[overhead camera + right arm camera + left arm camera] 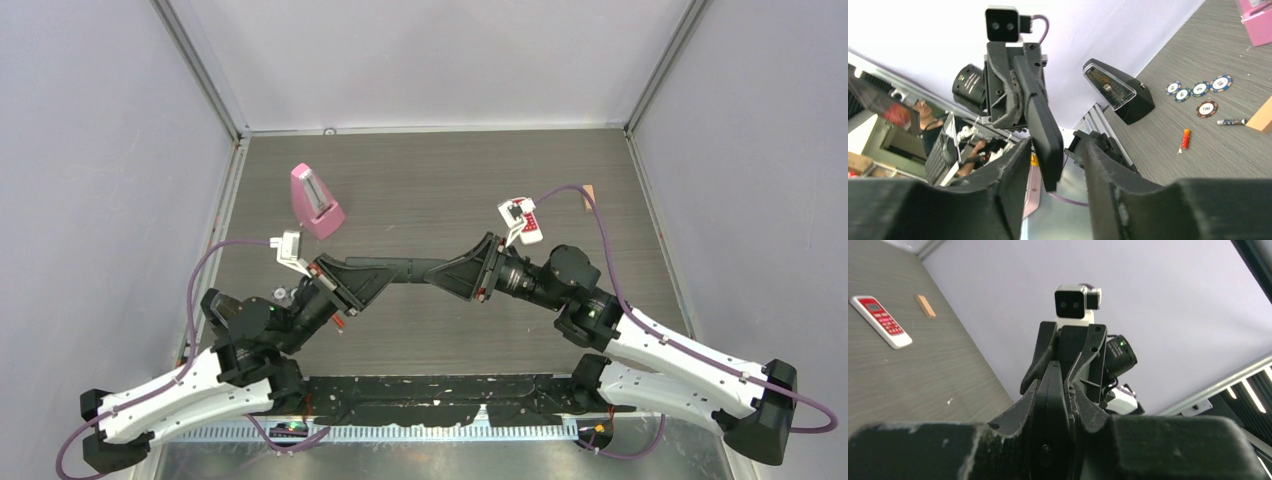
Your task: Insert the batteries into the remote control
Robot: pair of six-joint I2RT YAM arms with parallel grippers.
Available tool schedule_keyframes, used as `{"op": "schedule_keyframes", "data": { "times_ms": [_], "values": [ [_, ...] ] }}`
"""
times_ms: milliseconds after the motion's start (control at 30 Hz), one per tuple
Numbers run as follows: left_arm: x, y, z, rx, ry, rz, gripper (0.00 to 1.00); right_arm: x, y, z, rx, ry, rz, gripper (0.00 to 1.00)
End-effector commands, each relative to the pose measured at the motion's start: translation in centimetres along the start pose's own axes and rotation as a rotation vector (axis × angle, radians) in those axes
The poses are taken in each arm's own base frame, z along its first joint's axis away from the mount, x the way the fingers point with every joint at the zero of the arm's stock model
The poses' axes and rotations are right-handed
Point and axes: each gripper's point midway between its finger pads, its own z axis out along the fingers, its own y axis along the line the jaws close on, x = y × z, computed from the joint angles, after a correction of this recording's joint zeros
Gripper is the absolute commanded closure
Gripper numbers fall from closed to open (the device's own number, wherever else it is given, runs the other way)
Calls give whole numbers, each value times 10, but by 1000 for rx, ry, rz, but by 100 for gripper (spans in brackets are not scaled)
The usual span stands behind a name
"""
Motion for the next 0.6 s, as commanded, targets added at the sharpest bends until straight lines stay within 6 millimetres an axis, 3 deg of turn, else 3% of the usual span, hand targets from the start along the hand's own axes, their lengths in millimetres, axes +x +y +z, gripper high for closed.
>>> {"op": "schedule_keyframes", "data": {
  "times_ms": [0,100,567],
  "values": [
    [-41,-16,-1,2,-148,16,100,-12,-15,-3,71,-73,-8,48],
    [-39,-5,-1,-47,-146,40,100,-11,-24,-6,109,-85,2,37],
    [-22,36,6,-210,-90,148,100,-10,-61,-11,268,-110,-18,30]
  ]
}}
